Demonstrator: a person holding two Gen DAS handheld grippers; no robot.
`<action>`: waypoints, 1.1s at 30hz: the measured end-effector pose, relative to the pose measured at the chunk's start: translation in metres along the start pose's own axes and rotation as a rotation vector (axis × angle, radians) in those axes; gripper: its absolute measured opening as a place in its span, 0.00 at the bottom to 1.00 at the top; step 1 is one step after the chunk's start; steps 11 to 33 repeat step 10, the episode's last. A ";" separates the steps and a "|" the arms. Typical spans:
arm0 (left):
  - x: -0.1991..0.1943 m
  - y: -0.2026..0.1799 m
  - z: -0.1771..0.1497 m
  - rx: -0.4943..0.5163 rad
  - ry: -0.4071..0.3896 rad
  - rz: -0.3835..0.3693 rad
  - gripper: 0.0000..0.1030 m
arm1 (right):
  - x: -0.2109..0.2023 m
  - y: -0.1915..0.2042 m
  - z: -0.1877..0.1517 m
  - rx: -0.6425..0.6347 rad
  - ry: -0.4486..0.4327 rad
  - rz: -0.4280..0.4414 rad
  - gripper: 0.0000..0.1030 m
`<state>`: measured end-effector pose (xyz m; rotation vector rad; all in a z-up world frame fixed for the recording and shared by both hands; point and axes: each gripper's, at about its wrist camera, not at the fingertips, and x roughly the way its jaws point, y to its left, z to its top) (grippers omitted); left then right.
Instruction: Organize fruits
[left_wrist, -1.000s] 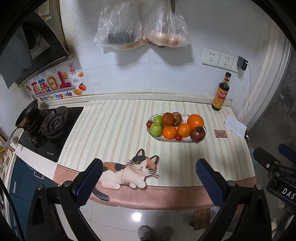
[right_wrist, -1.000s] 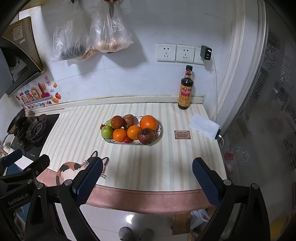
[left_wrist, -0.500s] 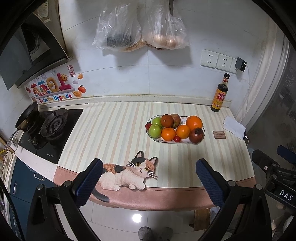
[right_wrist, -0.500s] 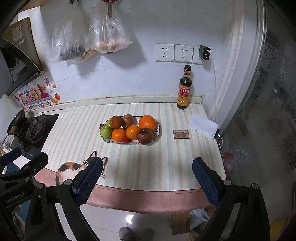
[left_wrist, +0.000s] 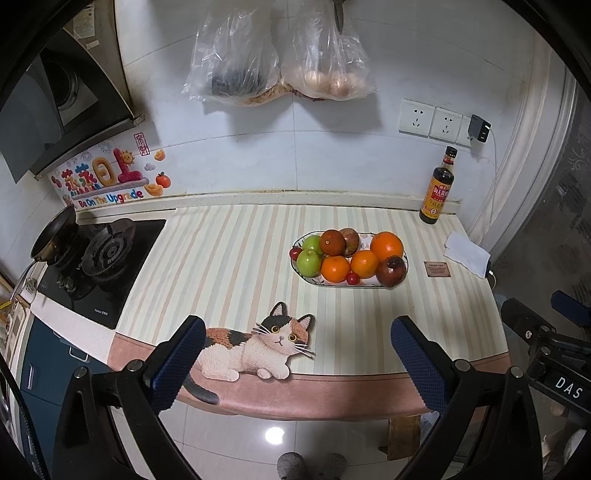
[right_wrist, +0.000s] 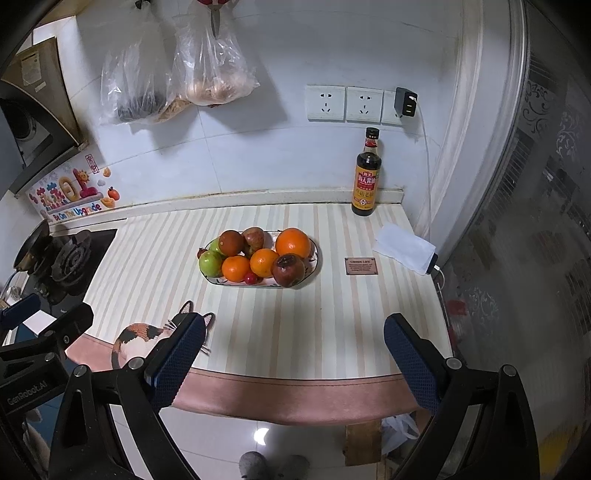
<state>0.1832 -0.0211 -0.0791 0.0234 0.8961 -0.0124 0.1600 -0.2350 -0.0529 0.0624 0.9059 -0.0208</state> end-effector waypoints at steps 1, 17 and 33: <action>0.000 0.000 0.000 0.001 -0.001 -0.001 1.00 | 0.000 0.000 0.000 0.001 -0.001 -0.001 0.97; 0.000 0.000 0.002 0.001 -0.001 -0.002 1.00 | 0.000 0.001 0.000 0.005 0.007 -0.003 0.97; 0.000 0.000 0.002 0.001 -0.001 -0.002 1.00 | 0.000 0.001 0.000 0.005 0.007 -0.003 0.97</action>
